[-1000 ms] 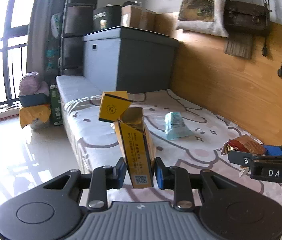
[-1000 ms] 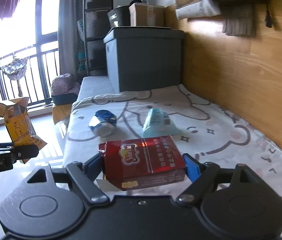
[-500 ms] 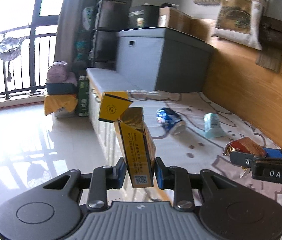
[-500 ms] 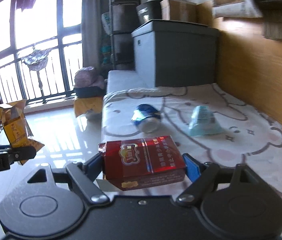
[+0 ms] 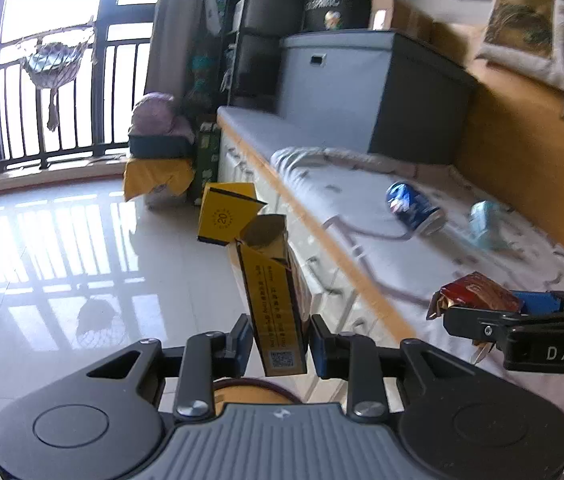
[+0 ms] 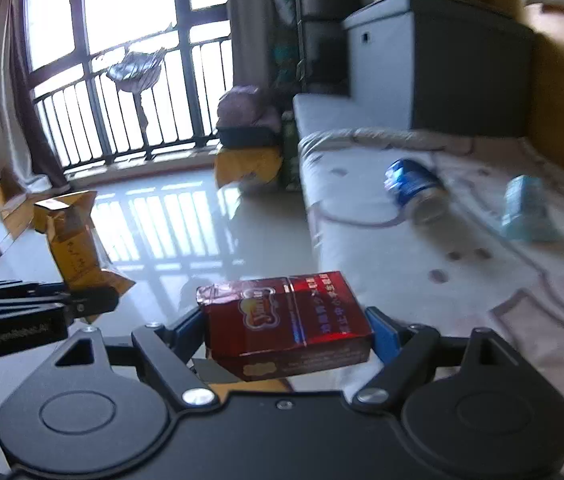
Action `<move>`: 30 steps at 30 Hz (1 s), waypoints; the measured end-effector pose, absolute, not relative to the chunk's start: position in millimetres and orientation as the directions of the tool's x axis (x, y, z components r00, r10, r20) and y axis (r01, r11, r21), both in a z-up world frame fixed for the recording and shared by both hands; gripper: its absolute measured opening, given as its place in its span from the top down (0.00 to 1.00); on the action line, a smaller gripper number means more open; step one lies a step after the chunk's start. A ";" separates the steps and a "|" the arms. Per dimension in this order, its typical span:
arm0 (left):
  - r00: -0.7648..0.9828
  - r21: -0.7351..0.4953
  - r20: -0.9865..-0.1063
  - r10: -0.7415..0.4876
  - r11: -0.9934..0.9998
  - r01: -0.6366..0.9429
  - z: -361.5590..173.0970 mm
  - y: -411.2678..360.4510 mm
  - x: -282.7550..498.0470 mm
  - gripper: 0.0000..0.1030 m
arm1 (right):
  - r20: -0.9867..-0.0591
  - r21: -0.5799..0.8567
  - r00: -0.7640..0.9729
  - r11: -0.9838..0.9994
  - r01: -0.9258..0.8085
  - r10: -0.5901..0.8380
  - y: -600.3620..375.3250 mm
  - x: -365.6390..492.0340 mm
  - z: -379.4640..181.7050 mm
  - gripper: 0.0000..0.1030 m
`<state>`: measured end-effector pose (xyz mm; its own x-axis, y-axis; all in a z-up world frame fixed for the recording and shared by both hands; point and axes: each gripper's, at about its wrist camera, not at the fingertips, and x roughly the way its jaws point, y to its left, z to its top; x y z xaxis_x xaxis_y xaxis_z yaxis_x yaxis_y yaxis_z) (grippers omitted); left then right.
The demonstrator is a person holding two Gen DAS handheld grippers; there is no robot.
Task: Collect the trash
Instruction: 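Lift the yellow box and red pack and carry them to the wastebasket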
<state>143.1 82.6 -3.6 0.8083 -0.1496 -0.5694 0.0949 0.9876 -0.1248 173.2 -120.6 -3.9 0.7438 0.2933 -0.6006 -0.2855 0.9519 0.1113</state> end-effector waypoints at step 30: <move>0.551 -0.219 -0.813 -0.188 0.976 0.009 -197.4 150.8 227.4 0.69 | -0.946 0.055 0.233 0.821 -0.568 0.225 -15.2 274.6 -215.6 0.18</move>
<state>227.4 150.8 -197.4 0.5512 -0.1876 -0.8130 0.0089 0.9757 -0.2191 274.6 -15.2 -215.6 0.2334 0.2248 -0.9460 -0.5676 0.8215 0.0551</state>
